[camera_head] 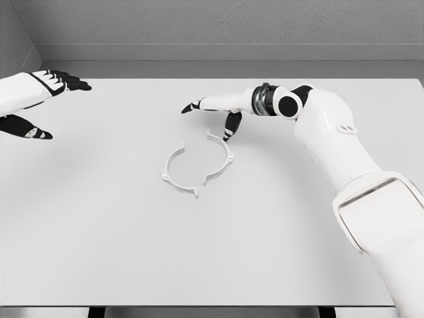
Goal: Assemble PVC drainage pipe clamps
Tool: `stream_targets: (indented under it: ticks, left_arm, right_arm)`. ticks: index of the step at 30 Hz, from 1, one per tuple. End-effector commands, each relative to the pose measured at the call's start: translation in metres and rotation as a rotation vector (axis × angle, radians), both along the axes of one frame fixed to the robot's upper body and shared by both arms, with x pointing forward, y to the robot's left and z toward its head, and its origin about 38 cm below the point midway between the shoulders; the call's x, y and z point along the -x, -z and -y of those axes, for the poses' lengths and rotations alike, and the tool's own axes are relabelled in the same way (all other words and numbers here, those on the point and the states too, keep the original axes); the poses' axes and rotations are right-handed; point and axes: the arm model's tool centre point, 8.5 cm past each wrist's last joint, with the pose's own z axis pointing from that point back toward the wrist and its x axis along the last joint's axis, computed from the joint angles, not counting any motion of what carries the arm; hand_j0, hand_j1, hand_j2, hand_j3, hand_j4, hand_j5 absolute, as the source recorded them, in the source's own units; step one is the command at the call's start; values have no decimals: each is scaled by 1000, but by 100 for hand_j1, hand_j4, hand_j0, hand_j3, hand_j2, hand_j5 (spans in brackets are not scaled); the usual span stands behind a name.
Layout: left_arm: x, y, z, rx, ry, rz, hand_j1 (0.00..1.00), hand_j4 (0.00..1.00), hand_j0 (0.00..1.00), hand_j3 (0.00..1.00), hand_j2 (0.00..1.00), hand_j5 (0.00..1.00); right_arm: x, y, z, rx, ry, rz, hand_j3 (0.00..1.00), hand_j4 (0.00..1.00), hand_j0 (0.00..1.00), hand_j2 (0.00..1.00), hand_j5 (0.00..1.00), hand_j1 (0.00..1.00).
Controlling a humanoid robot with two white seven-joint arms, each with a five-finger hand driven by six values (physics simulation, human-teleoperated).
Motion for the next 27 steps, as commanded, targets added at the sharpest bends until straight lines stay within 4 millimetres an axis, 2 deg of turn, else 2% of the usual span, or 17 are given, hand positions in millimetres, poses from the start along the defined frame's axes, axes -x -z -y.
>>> stream_targets:
  ticks: [1,14,27]
  left_arm:
    - [0,-2,0,8,-2,1,100,100,100,100,100,100]
    - [0,0,1,7,0,-1,100,100,100,100,100,100]
    - [2,2,-3,7,-8,-6,100,100,100,100,100,100]
  right_arm:
    - [0,-2,-3,-1,-7,5,100,100,100,100,100,100]
    - [8,-8,-23,47,-90,54,100,100,100,100,100,100]
    - [11,-6,-28,69,-114,61,100,100,100,100,100,100]
